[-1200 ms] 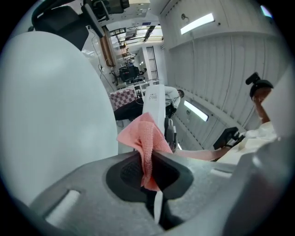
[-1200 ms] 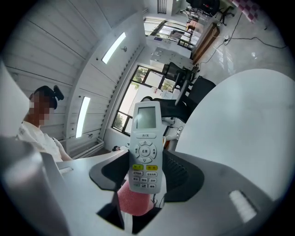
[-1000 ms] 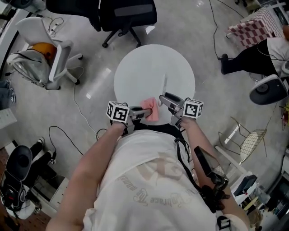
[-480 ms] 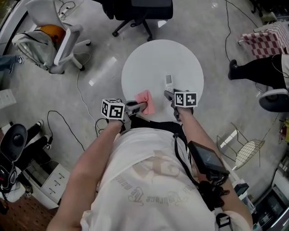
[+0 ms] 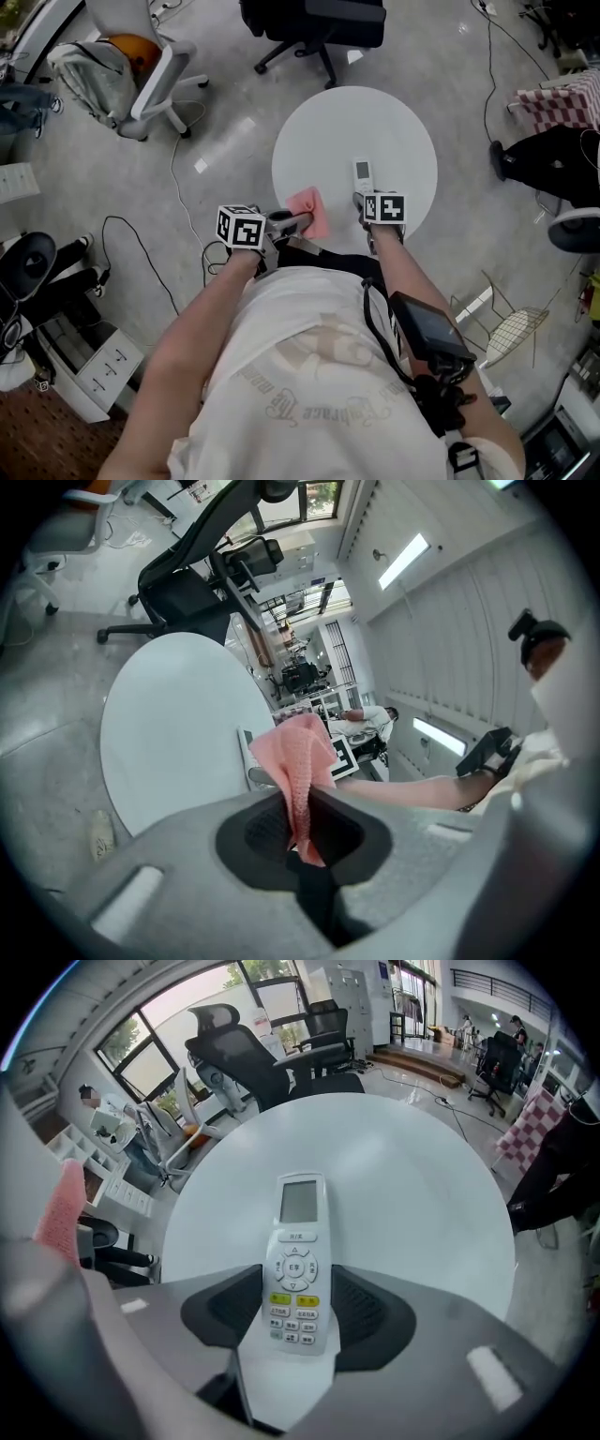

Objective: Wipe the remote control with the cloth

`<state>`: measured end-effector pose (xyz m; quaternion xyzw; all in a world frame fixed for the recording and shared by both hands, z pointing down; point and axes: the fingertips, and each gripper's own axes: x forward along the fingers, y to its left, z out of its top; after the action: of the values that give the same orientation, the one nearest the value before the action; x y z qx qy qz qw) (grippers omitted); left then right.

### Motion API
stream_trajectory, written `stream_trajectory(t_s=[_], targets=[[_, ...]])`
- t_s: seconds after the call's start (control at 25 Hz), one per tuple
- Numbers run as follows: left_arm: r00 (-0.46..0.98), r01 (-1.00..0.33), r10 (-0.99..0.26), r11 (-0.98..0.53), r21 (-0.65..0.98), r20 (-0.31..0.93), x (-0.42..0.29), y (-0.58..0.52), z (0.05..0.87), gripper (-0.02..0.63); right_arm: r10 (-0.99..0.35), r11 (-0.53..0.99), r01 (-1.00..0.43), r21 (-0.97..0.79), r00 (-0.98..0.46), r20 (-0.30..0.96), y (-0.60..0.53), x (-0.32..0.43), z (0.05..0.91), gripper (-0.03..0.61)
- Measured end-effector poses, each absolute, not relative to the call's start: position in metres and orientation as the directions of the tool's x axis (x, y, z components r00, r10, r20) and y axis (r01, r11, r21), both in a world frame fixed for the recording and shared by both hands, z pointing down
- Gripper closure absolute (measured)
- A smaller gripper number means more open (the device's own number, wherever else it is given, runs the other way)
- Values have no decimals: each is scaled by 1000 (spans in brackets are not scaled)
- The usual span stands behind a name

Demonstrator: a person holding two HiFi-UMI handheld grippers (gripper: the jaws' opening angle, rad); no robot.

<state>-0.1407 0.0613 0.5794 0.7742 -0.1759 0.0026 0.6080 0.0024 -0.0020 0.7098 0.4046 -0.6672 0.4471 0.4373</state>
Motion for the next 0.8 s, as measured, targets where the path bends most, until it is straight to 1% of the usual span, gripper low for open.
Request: stream_trajectory(t_s=[0.12,0.24,0.36,0.52,0.56,0.68,0.8], targets=[[939,-273,-270,-202,940,214,-147,64,577,595,-171,260,-933,-250,-300,939,-3,0,703,314],[944,-268,-254,-225,937,210,-148,63,573,595,-238,238,-939,-248,-304,922,-6,4,686,323],[946,-286,-234,-275,918,225,-147,66,569,595,-338,218,-944,-248,-311,888,-3,14,660,398],[940,-326,-226,-367,871,257,-142,63,561,595,-475,196,-955,-223,-291,830,4,40,621,549],[938,-333,-227,-388,859,261,-137,63,557,595,-502,192,-956,-223,-291,814,9,48,612,575],[933,-349,-248,-437,829,262,-121,68,542,595,-565,212,-946,-245,-323,759,28,69,586,575],[922,-376,-281,-472,797,268,-111,74,530,595,-616,285,-919,-272,-393,683,41,75,560,575]])
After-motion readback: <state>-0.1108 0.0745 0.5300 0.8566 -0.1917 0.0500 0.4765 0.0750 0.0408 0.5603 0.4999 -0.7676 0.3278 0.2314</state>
